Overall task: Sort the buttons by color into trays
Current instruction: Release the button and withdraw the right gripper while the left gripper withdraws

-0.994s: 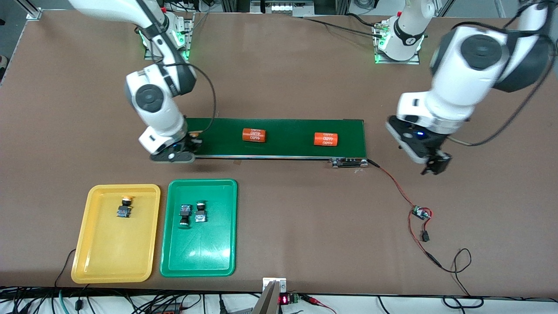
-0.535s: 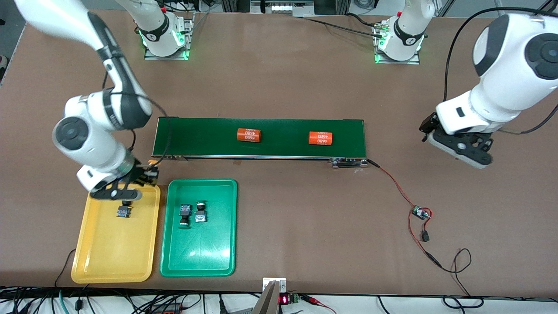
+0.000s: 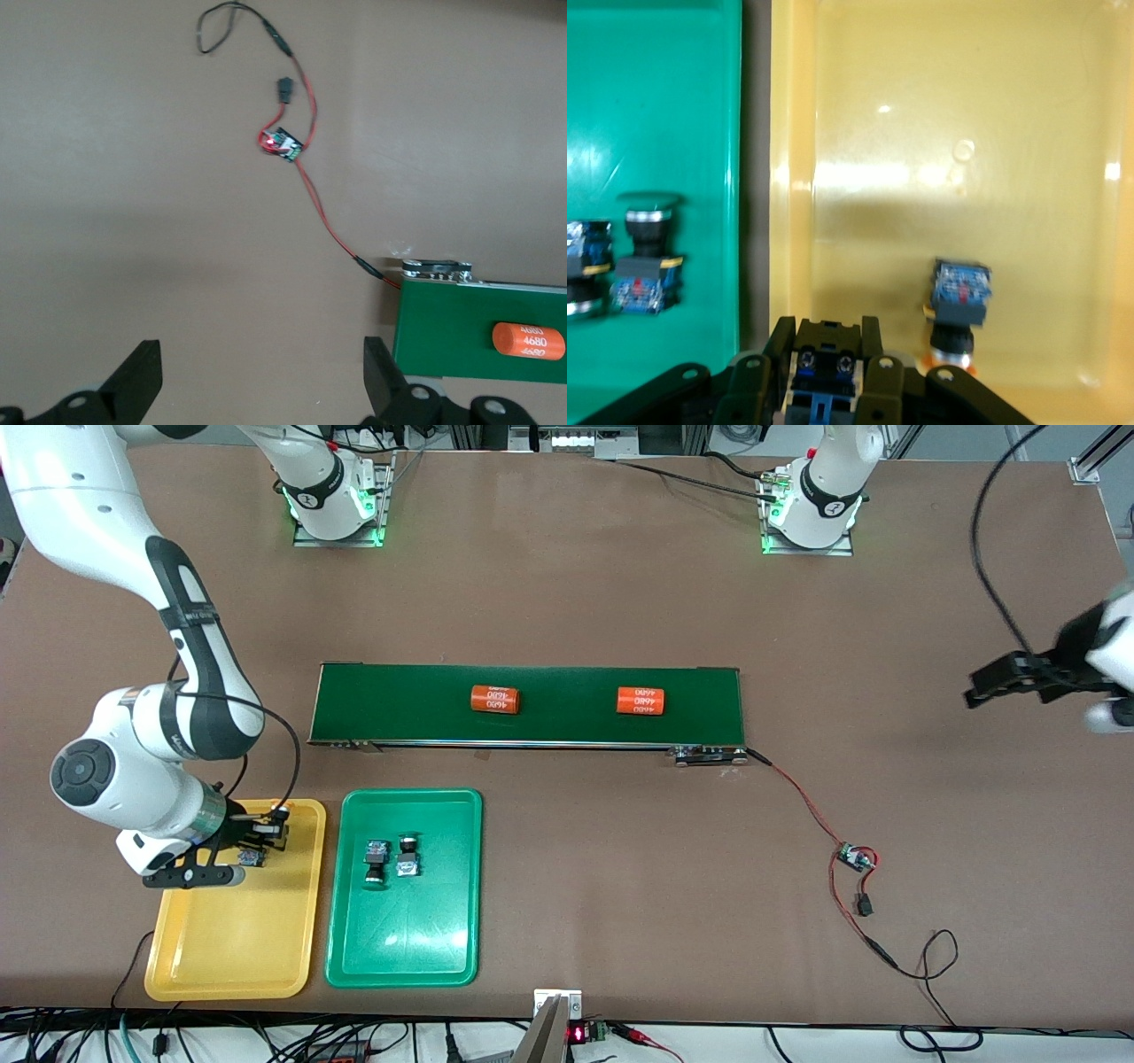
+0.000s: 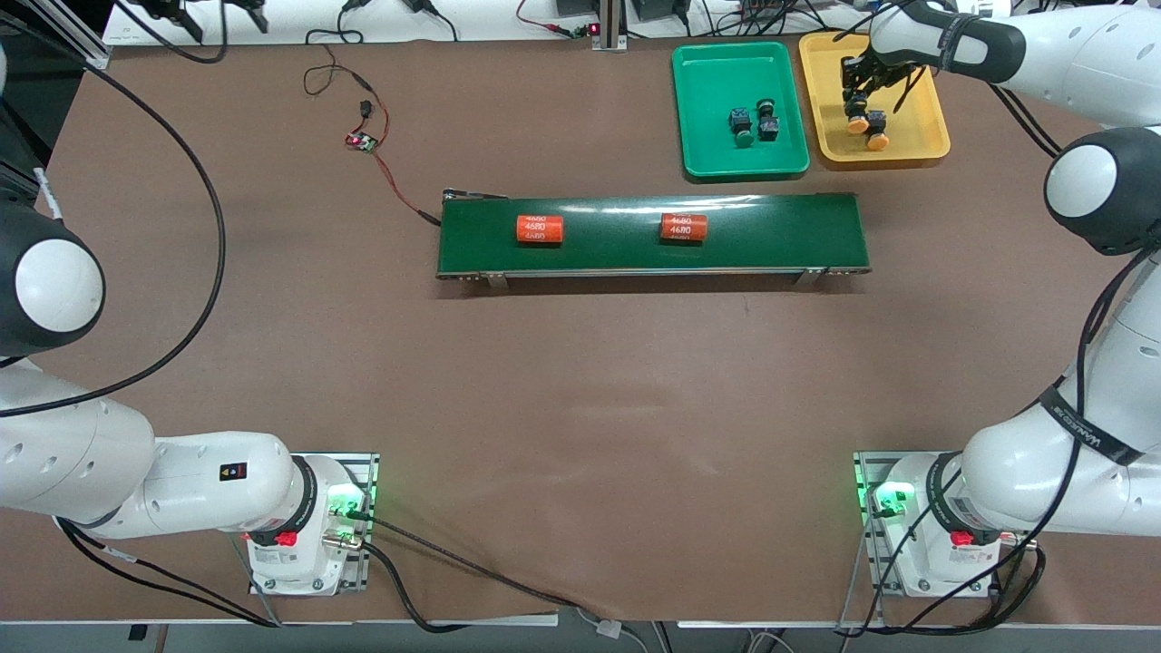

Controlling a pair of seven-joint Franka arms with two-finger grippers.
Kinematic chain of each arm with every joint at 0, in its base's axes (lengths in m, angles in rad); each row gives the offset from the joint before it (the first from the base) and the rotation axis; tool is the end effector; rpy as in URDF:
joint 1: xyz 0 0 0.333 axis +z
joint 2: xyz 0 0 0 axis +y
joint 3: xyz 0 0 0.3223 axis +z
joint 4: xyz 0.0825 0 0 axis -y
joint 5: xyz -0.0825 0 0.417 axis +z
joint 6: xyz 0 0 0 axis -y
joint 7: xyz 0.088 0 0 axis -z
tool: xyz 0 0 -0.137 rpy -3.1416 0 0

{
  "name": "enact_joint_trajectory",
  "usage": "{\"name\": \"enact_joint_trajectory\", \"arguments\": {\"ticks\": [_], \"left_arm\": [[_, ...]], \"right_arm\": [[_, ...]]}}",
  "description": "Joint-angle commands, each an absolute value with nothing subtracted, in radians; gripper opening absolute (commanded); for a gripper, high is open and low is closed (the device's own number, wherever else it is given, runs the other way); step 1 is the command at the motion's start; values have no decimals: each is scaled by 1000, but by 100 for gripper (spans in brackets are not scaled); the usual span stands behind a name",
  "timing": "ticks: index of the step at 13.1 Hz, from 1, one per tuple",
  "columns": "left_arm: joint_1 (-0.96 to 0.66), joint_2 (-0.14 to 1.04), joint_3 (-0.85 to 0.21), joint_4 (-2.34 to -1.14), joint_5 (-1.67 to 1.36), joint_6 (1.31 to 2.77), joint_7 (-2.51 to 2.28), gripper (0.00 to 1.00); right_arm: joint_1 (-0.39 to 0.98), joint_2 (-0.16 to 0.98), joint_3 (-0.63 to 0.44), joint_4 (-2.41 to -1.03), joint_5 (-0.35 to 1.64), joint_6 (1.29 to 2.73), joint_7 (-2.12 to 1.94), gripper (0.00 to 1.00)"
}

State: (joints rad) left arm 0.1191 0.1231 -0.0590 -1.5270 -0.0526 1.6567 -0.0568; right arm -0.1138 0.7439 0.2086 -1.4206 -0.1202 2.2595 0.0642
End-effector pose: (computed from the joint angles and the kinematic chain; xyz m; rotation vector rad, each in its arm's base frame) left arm 0.6317 0.0331 0.5559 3.0762 0.1874 0.0106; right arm 0.7717 0.0400 0.2303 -3.0870 -0.0623 -0.1670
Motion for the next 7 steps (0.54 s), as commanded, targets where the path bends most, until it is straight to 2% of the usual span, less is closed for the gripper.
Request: {"name": "enact_joint_trajectory", "arguments": {"ticks": [1,5,6,7], "left_arm": [[97,124,-58,-1512,-69,1632,-44,100],[94,97,-69,-1551,-67,1632,-60,100],[92,97,-80,-1560,-67,1641,-67,100],[92,97,-84,-1560,-67,1644,-69,100]], "right_arm": [[-124,787,222,-1378,-110,2293,38,7],[-132,801,221,-1381,-113,2312,2,14],[-135,802,219,-1385,-114,2312,6,48],[-143,813,221,-1387,-106,2315,8,99]]}}
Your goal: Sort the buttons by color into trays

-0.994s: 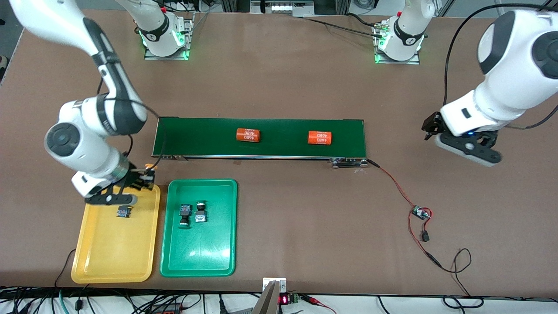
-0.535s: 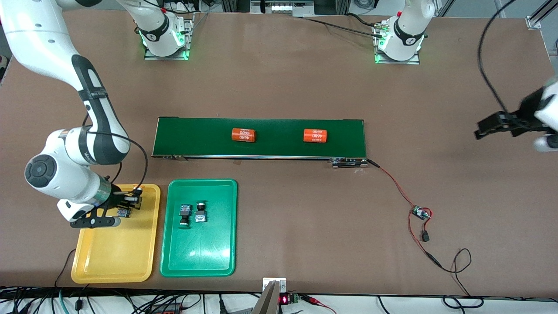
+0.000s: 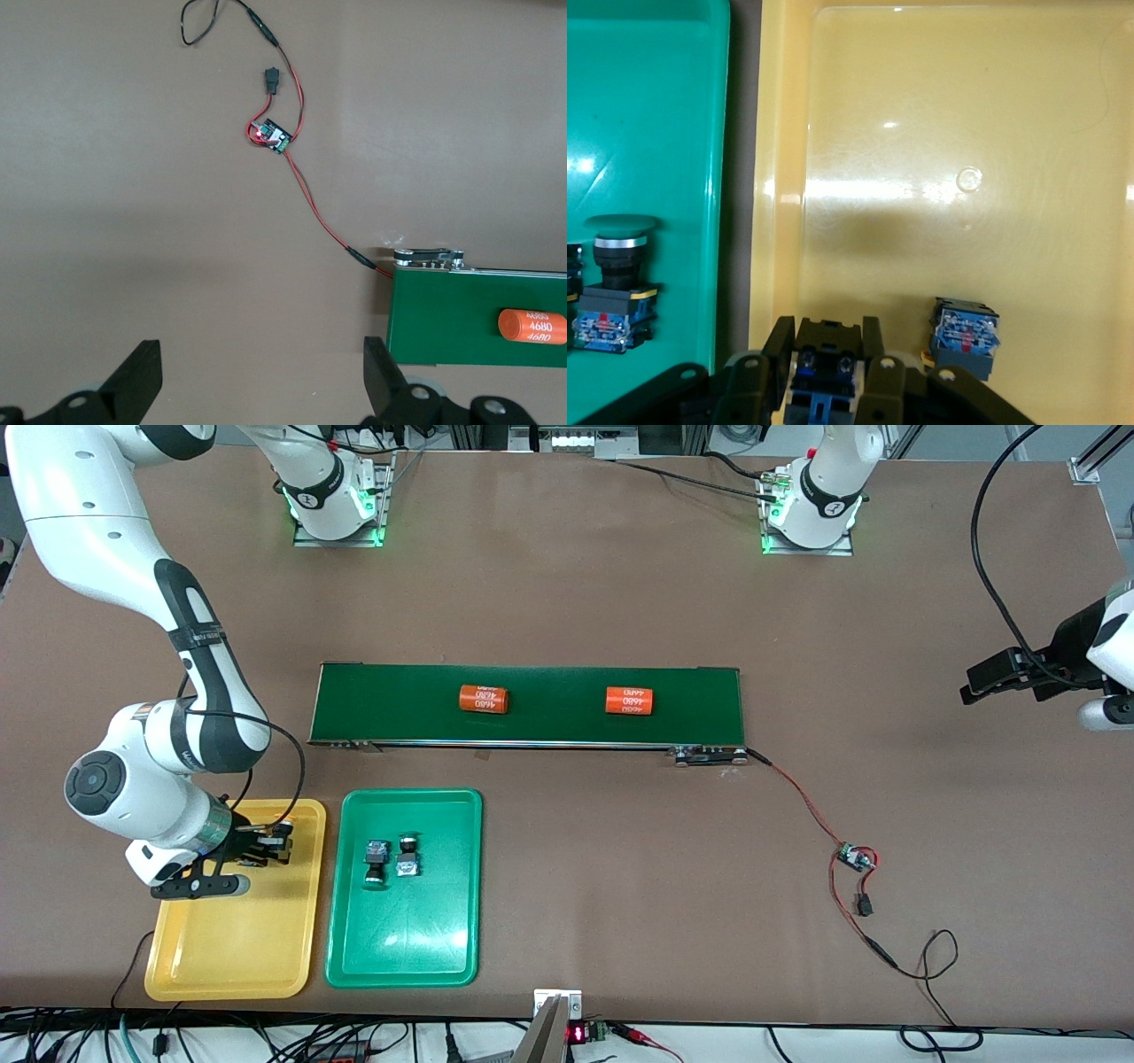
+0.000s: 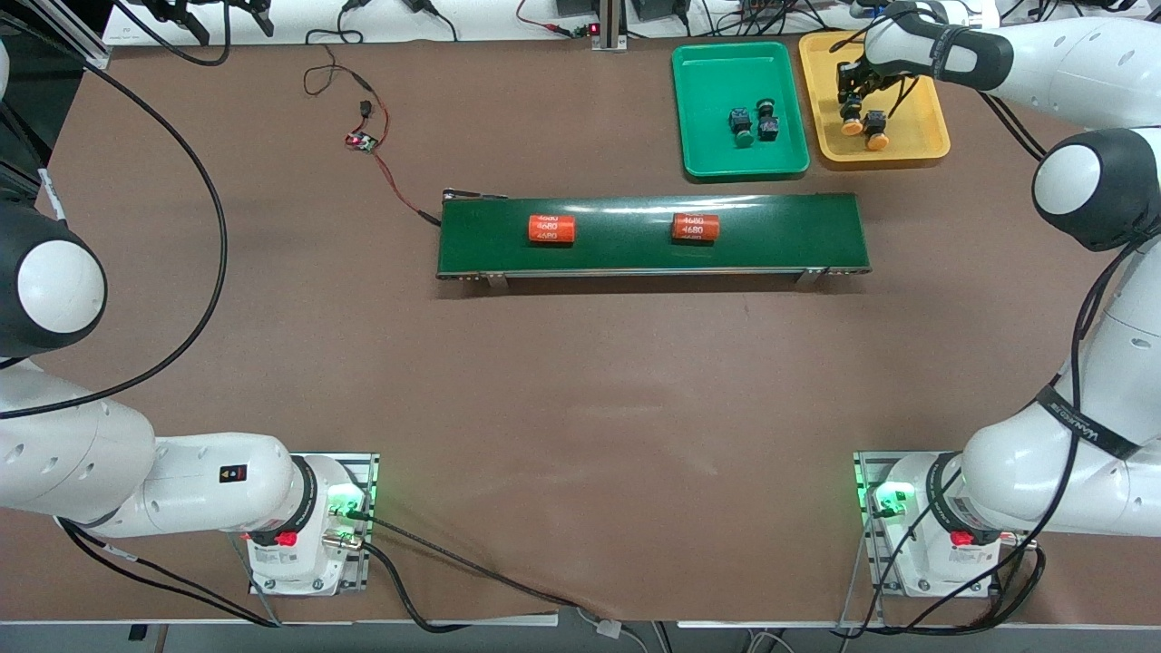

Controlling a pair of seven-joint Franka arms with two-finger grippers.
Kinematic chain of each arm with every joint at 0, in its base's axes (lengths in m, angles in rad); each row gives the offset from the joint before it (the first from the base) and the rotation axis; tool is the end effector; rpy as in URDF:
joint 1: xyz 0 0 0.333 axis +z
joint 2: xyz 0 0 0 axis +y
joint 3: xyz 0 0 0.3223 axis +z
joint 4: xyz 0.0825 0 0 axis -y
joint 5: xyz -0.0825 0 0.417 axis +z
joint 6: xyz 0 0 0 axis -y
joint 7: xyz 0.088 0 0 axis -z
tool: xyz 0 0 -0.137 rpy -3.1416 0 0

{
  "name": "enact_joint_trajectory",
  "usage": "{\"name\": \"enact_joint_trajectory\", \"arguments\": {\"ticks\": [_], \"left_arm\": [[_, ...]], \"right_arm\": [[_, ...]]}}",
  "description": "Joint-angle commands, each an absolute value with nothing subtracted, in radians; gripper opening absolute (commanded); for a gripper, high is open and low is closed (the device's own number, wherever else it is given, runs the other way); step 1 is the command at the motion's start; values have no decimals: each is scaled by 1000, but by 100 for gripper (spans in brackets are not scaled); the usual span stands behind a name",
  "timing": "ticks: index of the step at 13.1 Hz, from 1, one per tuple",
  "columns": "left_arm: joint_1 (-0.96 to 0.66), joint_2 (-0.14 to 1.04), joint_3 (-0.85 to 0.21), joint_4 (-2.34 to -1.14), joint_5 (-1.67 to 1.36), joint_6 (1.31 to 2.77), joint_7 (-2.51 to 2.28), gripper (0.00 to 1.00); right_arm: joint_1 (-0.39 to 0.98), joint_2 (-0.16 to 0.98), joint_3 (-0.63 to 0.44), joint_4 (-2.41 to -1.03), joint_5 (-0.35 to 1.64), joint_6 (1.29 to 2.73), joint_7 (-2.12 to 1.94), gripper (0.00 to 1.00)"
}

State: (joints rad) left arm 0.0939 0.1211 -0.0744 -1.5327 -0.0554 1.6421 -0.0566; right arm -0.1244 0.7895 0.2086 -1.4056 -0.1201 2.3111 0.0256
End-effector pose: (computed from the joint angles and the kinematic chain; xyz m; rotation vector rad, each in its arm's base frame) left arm 0.6295 0.0074 0.5531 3.0750 0.1244 -0.0193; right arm 0.7778 0.0319 0.2081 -3.0767 -0.0982 -0.2013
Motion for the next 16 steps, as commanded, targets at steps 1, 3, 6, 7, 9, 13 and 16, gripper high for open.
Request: {"name": "enact_joint_trajectory", "arguments": {"ticks": [1,3,6,7,9,13,16], "left_arm": [[92,95,-89,-1560,-67,1644,-69,100],[95,83,-87,-1562,-67,1644,-69,100],[94,84,-100,-1565,-31,1651,-68,100],[92,95,-107,-1554,-9,1654,-69,100],[94,92,-107,-1546,20,1657,-72,100],[97,94,-120,-1555,-12,1652,-95,100],[95,95,-121,-1559,-9,1655,-83,100]], "right_arm": [[-150,815,221,-1390,-106,2331,8,100],[-143,805,221,-1396,-107,2338,15,100],[-140,752,221,-1402,-110,2320,3,100],[-138,697,219,-1425,-110,2271,3,100],[-149,590,219,-1431,-106,2102,3,100],[-153,366,190,-1431,-107,1818,2,100],[-144,232,163,-1436,-112,1653,-32,100]]}}
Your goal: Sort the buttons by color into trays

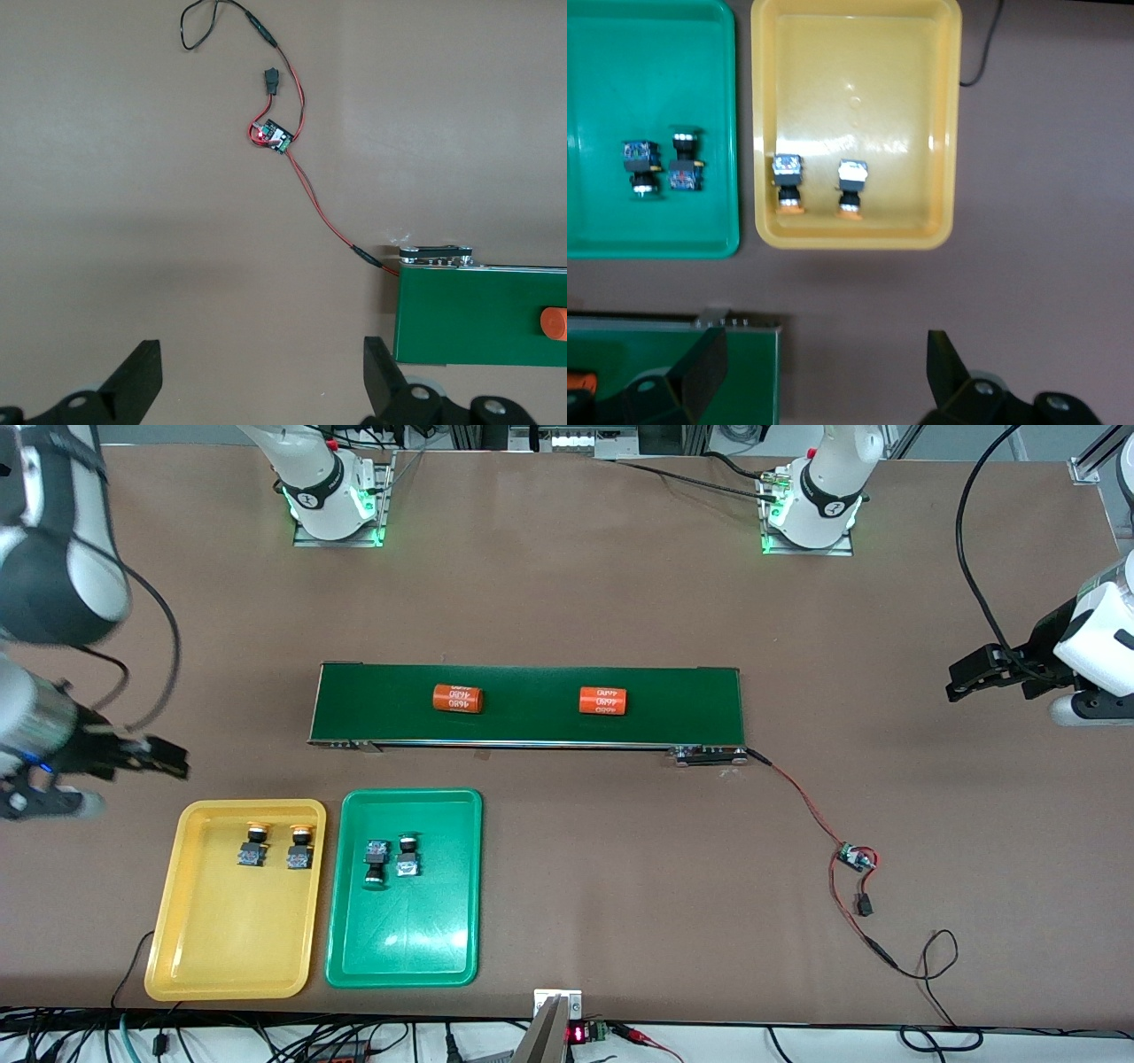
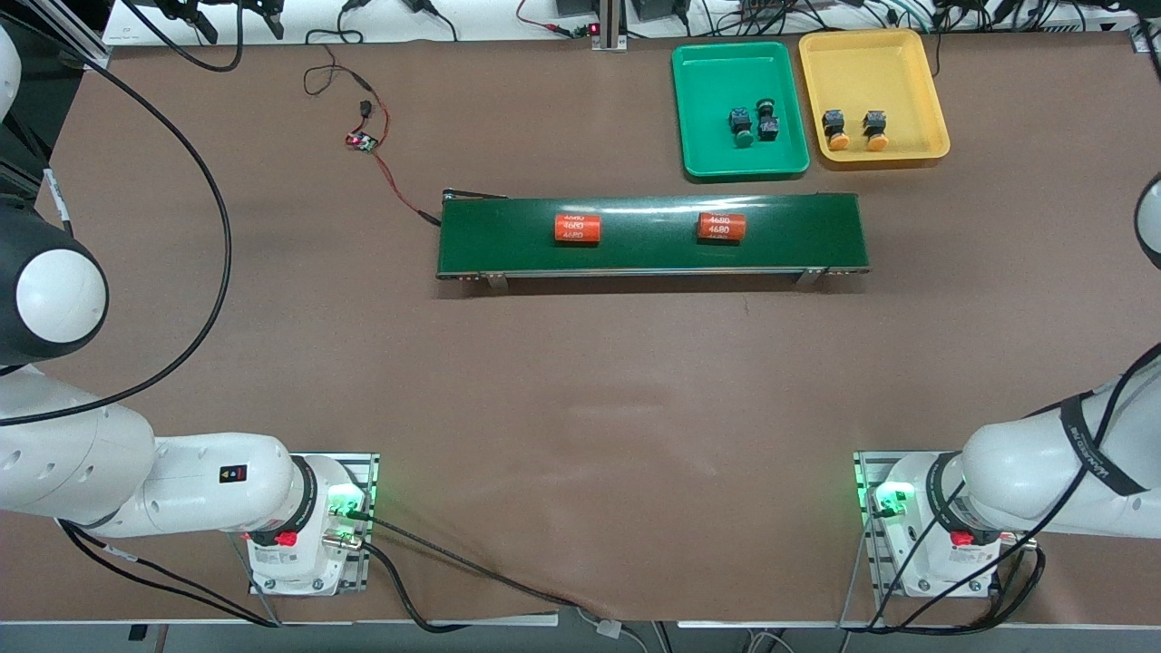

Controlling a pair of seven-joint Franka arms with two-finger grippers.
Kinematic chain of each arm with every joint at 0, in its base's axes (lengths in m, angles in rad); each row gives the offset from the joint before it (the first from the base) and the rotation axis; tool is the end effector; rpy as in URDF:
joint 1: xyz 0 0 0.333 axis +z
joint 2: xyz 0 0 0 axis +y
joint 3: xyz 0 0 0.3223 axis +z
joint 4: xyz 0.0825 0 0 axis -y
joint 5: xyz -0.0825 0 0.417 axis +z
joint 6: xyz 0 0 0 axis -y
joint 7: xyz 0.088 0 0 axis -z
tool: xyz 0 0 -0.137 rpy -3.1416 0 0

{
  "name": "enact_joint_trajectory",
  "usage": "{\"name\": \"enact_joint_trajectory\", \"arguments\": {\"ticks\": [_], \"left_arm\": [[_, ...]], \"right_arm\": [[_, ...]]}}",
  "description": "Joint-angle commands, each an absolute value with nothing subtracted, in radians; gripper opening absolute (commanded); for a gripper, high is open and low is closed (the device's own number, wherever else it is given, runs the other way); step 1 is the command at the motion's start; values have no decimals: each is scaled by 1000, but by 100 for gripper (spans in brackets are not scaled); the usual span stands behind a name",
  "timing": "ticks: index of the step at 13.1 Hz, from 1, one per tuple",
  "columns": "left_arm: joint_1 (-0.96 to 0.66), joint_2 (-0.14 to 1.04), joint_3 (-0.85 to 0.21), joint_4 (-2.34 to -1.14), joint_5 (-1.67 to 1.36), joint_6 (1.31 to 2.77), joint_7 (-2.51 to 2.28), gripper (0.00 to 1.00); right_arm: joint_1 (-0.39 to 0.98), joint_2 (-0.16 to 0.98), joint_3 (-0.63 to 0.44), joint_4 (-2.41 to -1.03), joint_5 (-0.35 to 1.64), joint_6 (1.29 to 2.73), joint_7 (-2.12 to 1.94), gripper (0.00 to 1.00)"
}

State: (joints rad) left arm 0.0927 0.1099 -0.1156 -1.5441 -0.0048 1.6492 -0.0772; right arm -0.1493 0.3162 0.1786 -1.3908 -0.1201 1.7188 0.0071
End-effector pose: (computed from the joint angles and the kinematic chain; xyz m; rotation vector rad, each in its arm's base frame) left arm 0.6268 -0.0117 0.5549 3.1232 0.0865 -0.0077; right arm 0.6922 -0.0100 0.5059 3.0777 0.0458 0.0274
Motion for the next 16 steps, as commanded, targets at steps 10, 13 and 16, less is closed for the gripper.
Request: {"name": "enact_joint_trajectory", "arguments": {"ticks": [10,13,16], "left_arm": [[19,81,-42,-1575,-17,1663,-75,100],[20,83,-49,-1569,-15,1664,-77,100],[28,81,-49,-1568,-41,1672,-75,100]], "right_arm": [[-35,129,6,-1463,-57,1473,-80,100],[-32,130,6,-1463,-35,1471,-81,100],[-41,130,3,-1462,-37,1480,-80,100]]}}
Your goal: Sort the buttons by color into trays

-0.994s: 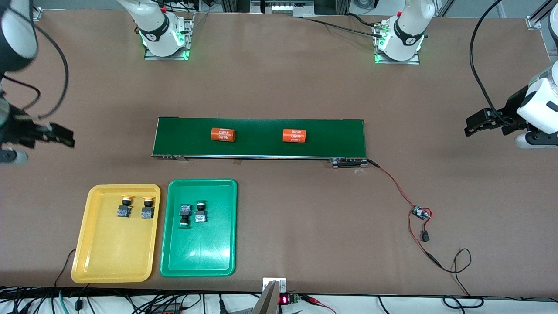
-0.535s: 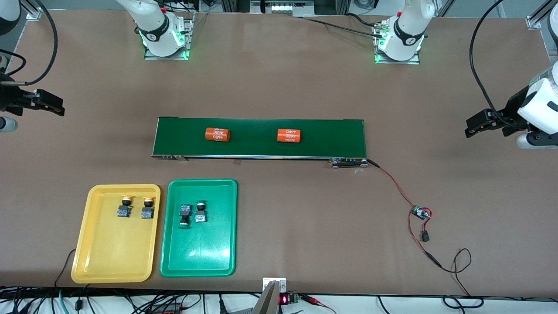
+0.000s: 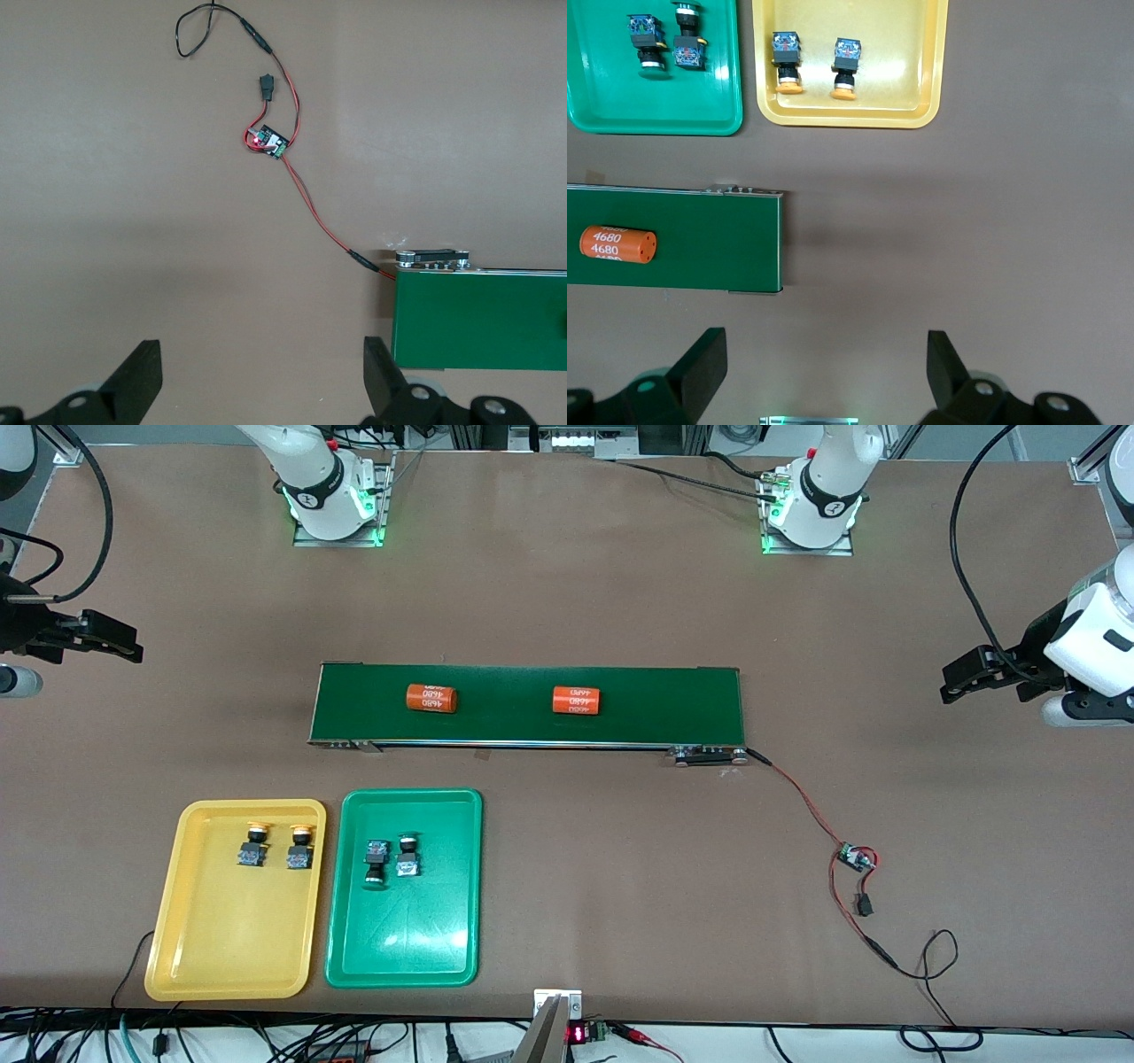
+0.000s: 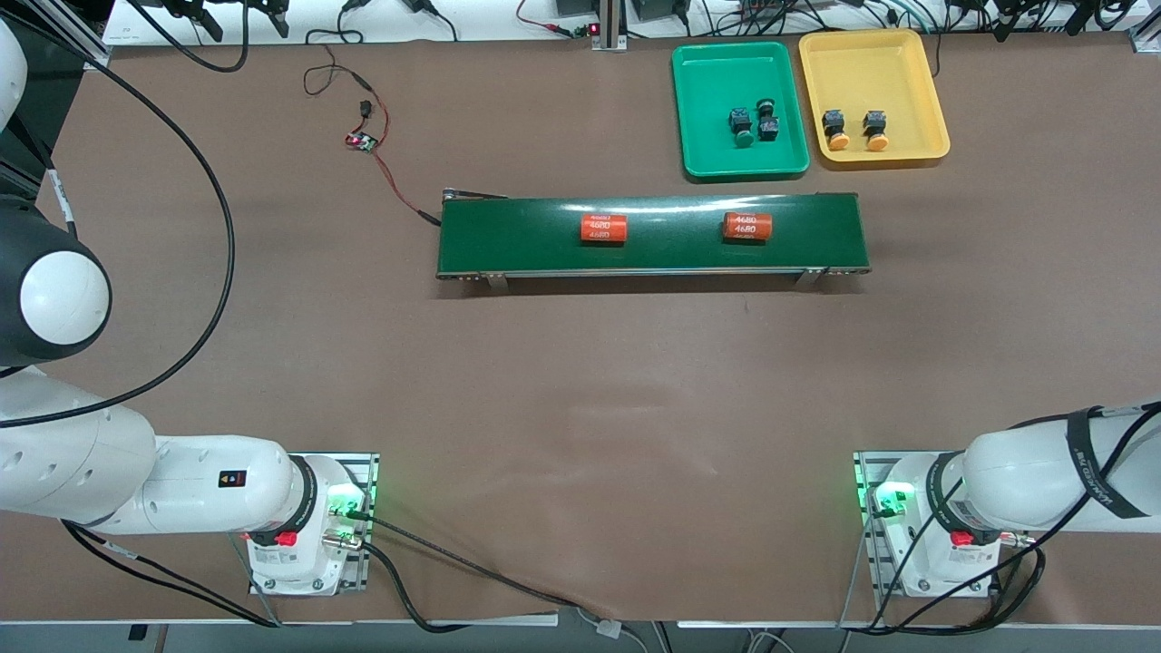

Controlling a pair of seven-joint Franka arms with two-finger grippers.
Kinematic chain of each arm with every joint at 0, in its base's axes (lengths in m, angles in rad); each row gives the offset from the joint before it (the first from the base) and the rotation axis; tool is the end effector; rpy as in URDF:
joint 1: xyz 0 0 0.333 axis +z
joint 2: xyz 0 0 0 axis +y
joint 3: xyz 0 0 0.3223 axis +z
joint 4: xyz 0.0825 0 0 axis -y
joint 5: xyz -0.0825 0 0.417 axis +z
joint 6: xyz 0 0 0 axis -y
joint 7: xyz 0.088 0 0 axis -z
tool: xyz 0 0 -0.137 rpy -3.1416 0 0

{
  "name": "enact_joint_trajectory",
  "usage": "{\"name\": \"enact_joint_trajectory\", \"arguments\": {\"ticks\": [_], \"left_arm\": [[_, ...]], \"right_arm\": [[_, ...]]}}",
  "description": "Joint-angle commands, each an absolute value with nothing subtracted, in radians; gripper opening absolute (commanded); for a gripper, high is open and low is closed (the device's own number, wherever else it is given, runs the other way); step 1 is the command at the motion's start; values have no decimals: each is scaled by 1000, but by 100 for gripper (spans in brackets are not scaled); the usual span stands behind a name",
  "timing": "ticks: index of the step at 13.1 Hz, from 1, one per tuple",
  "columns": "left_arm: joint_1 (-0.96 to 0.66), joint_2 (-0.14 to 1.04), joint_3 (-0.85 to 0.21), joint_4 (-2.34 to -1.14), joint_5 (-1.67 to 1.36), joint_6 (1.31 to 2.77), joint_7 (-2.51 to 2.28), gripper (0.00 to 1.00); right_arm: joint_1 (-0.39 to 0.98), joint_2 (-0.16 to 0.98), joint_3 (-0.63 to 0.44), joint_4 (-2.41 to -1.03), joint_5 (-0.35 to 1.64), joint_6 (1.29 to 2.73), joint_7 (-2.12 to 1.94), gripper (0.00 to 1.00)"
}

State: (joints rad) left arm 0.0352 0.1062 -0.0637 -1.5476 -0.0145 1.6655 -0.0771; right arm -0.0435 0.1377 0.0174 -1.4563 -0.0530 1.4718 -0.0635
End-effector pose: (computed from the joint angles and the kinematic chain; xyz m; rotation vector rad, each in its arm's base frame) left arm 0.6279 -0.0180 0.5566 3.1188 0.0784 0.0168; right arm 0.6150 -0.0244 0.5672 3.0901 0.0547 -0.1924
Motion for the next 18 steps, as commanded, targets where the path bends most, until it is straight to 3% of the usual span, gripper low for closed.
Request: {"name": "enact_joint_trajectory", "arguments": {"ticks": [1,4,10,12,18], "left_arm": [[26,69,-51,-1578,-41,1672,-74,100],[28,34,-49,-1641,-37,1674,-46,100],[32,34,-49,-1638,-34,1674,-8,100],[32,31,-49,-1637,-34,1667,-9,100],[34,32,-48,-1637,-34,1667,-9,100]], "right_arm": [[-46,129,3,-1463,-46,1503,-83,100],[-51,132,3,-1462,-41,1519,-81,100],[-51,123,3,-1448,-38,1502,-83,100],[-51,106,3,-1456,-38,1438,-83,100],[-58,8,3,-1594,-35,1502,-83,100]]}}
